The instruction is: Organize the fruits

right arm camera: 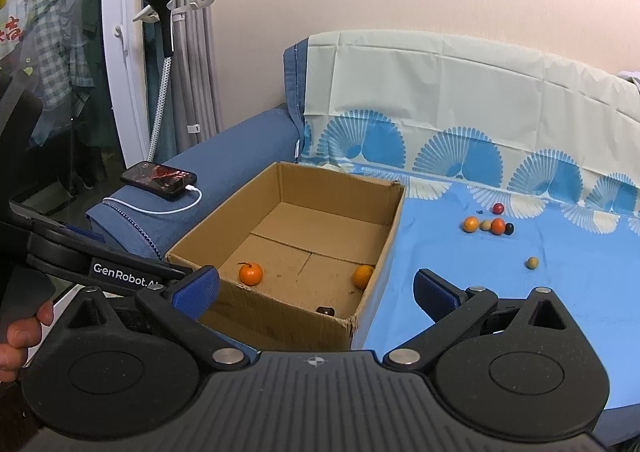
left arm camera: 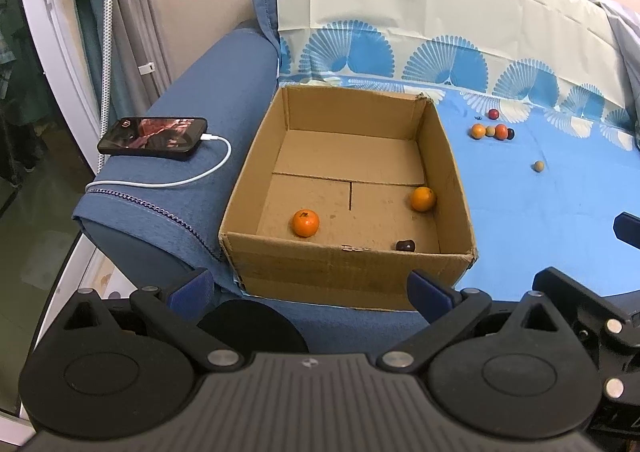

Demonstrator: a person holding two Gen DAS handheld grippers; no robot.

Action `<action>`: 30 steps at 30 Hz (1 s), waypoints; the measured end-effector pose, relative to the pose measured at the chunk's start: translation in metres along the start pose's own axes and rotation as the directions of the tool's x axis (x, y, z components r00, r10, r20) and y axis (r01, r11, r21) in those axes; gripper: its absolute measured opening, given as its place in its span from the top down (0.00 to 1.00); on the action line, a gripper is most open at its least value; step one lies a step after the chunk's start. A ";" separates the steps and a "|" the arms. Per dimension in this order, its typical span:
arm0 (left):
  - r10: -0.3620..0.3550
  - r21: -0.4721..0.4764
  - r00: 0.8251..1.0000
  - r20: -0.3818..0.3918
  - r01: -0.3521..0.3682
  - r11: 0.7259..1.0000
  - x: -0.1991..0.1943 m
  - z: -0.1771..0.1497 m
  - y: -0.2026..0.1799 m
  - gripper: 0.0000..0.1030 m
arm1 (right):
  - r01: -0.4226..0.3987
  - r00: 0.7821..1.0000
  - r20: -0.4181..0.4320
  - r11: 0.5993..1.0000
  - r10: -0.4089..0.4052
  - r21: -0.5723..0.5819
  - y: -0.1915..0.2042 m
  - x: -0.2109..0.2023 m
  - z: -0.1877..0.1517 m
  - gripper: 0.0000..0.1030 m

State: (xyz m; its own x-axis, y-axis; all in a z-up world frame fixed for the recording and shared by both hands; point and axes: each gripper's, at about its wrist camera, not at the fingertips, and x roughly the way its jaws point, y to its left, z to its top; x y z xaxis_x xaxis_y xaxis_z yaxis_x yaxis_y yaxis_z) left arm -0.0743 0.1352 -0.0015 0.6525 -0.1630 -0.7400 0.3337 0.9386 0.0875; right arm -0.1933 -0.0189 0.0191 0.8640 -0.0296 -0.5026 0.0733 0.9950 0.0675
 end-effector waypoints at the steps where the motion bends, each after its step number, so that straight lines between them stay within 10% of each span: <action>1: -0.001 0.003 1.000 -0.002 0.001 1.000 0.001 0.001 -0.001 0.00 | -0.001 1.000 -0.003 1.000 0.001 0.003 -0.001 0.001 -0.001 0.01; 30: -0.022 0.139 0.994 -0.108 0.037 0.990 0.063 0.040 -0.073 0.00 | 0.043 0.993 -0.112 0.982 -0.022 0.184 -0.075 0.051 -0.024 0.01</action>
State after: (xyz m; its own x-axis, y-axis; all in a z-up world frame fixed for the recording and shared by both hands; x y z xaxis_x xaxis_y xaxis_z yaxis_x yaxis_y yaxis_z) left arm -0.0304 0.0446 -0.0282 0.5679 -0.1500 -0.8093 0.4491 0.8804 0.1520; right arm -0.1668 -0.0924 -0.0318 0.8010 -0.0407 -0.5973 0.2006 0.9583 0.2037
